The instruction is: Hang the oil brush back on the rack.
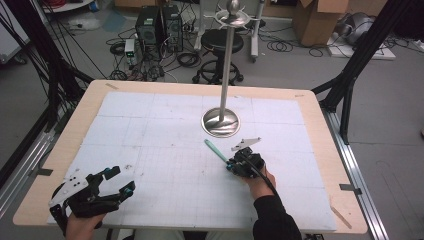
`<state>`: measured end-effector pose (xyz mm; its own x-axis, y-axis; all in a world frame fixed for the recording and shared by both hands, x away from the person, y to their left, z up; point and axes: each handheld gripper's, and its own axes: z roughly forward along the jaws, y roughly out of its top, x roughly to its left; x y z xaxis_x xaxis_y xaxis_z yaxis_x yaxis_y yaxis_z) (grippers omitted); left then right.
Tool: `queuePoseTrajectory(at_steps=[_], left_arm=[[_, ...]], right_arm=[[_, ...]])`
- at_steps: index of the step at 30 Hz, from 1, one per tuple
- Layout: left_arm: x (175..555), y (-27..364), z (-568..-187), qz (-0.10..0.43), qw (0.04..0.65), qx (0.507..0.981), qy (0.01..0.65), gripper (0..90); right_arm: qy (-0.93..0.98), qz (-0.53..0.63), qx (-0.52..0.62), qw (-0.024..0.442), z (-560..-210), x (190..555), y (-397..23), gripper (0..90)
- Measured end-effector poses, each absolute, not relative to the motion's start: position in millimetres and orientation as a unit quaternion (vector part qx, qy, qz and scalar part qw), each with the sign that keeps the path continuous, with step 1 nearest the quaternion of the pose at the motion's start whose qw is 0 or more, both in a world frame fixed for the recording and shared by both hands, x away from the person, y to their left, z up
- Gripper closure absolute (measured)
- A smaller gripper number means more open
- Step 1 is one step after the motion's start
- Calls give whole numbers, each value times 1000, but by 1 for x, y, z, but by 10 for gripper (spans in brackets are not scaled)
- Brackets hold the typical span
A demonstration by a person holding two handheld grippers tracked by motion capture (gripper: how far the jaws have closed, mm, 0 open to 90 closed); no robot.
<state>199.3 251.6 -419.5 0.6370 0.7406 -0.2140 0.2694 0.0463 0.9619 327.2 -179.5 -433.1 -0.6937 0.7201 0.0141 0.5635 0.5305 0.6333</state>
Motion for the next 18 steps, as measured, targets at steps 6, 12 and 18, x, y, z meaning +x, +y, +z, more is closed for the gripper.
queuePoseTrajectory(at_steps=[6, 12, 18], left_arm=[[200, 251, -420, 190, 615, 664, 380, 201], [200, 251, -420, 190, 614, 665, 380, 202], [200, 250, -420, 190, 613, 666, 379, 202]], right_arm=[[862, 313, 381, 120, -433, 327, -180, 825], [861, 314, 383, 118, -432, 325, -182, 827], [854, 330, 383, 119, -427, 323, -185, 828]])
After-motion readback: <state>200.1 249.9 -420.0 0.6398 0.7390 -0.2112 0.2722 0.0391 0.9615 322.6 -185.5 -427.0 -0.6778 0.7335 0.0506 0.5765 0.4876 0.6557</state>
